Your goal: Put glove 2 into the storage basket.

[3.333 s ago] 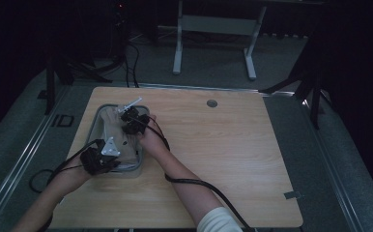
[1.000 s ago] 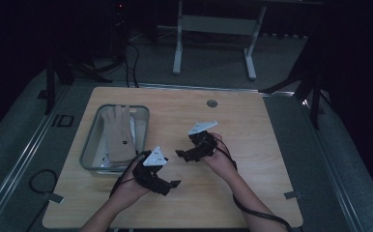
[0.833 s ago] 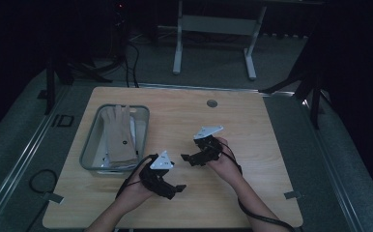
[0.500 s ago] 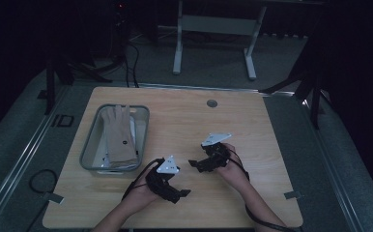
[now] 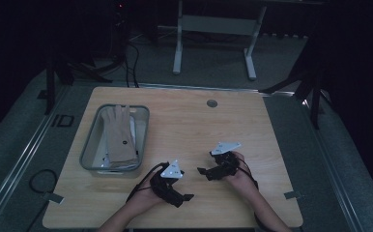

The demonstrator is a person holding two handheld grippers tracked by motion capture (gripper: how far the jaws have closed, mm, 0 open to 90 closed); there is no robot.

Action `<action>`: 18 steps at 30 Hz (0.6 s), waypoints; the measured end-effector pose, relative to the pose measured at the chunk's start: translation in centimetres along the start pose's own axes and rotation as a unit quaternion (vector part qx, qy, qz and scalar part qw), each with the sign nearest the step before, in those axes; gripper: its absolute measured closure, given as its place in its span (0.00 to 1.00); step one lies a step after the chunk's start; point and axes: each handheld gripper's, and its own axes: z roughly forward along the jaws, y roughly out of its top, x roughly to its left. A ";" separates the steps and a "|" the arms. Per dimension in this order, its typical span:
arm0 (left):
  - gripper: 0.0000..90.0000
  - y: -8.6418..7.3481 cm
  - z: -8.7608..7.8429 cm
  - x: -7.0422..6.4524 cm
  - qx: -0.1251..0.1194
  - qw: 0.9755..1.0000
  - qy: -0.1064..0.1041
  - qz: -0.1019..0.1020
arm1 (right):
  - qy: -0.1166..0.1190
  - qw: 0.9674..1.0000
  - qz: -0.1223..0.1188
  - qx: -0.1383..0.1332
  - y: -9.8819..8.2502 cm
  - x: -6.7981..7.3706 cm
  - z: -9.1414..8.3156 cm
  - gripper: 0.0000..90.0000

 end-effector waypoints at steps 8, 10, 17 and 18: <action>0.12 -0.3 0.8 -0.2 0.003 1.000 -0.011 0.004 | -0.019 1.000 0.008 -0.006 -2.0 -0.6 -0.9 0.15; 0.12 -0.4 0.9 -0.2 0.002 1.000 -0.010 0.008 | -0.018 1.000 0.016 -0.013 -2.2 -0.8 -1.3 0.15; 0.12 -0.2 0.9 0.0 -0.005 1.000 -0.018 0.000 | -0.027 0.999 0.024 -0.017 -2.8 -1.2 -1.9 0.15; 0.12 -0.2 0.9 0.0 -0.007 1.000 -0.017 -0.002 | -0.029 0.999 0.024 -0.017 -2.8 -1.2 -1.9 0.15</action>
